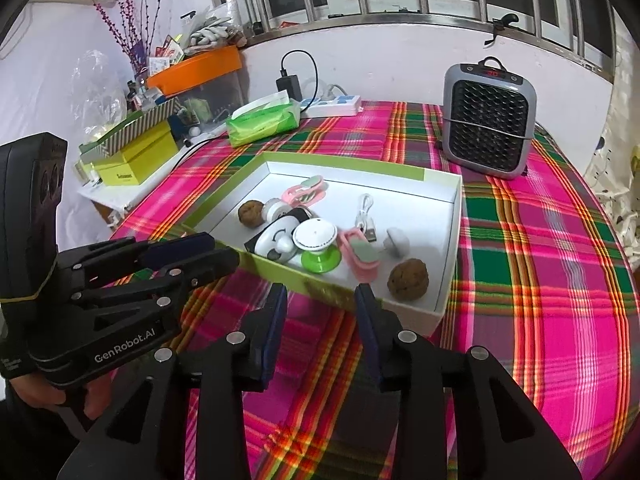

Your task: Organize objects

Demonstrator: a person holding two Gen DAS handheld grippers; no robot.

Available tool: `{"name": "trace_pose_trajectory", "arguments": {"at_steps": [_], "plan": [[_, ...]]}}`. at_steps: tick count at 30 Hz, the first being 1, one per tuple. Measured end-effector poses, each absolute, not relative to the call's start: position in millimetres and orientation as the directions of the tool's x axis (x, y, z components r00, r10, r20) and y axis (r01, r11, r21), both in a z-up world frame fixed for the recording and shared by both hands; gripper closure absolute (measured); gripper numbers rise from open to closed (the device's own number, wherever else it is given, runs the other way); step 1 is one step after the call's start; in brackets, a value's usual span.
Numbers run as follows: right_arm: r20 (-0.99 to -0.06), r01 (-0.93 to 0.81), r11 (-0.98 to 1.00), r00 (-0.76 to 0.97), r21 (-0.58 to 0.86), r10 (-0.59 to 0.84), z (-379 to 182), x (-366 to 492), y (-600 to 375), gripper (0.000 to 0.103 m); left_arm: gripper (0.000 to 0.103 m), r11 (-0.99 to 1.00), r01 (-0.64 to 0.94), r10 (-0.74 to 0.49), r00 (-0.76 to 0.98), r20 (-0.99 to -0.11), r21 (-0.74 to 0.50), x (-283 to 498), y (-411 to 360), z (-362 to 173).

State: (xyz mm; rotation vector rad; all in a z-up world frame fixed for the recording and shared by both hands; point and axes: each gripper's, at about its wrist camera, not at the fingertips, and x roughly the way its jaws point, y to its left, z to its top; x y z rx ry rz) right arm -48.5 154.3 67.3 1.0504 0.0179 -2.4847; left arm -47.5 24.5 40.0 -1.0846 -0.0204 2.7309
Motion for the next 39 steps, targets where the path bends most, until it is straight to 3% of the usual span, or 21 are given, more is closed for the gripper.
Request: {"name": "trace_pose_trajectory", "arguments": {"at_steps": [39], "plan": [[-0.741,0.277,-0.947,-0.599,0.165,-0.304,43,-69,177,0.066,0.076,-0.985,-0.149,0.162,-0.669,-0.725,-0.083,-56,32,19]]}}
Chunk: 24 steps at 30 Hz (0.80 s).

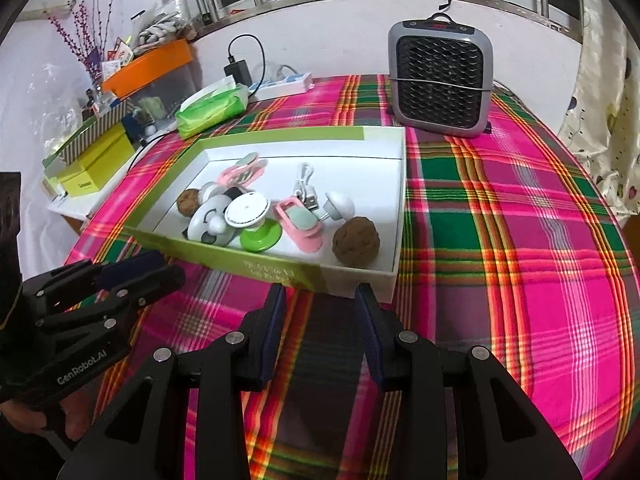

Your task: Organize objects

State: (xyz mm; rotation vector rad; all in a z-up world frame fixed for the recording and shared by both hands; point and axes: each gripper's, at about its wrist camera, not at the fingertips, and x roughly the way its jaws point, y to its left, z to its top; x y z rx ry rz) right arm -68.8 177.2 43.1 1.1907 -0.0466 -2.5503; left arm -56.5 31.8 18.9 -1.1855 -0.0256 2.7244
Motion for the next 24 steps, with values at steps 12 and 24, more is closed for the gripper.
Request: {"name": "trace_pose_trajectory", "arguments": {"at_steps": [12,24], "plan": [[-0.768,0.344,-0.933,-0.566,0.109,-0.299,33,-72,147,0.059,0.076,-0.991,-0.126,0.118,-0.647,-0.753,-0.047,-64,37,10],[-0.770,0.325,-0.941,-0.574,0.097,-0.278,31,-74,147,0.059,0.076,-0.993,-0.114,0.071,-0.636,-0.769,0.002,-69,42,7]]}}
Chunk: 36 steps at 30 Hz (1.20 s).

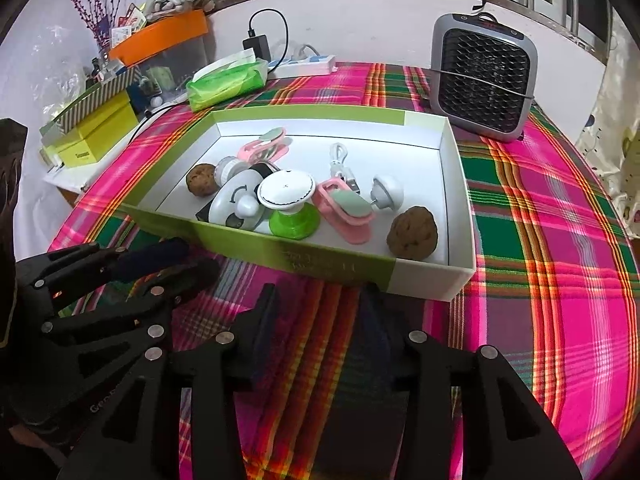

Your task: Organize objects

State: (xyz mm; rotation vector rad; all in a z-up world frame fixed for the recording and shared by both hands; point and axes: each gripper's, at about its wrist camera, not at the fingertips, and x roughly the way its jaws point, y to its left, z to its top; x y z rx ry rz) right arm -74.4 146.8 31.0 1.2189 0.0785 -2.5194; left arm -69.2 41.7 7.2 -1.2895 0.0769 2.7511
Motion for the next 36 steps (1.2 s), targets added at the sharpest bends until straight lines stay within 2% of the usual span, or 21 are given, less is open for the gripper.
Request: {"name": "trace_pose_trajectory", "arguments": {"at_steps": [36], "plan": [[-0.772,0.319,-0.944,-0.578,0.087,-0.267,30.6,-73.5,143.6,0.059,0.076,-0.994,-0.110,0.059,-0.636,-0.769,0.015,-69.5,42.4,6.9]]}}
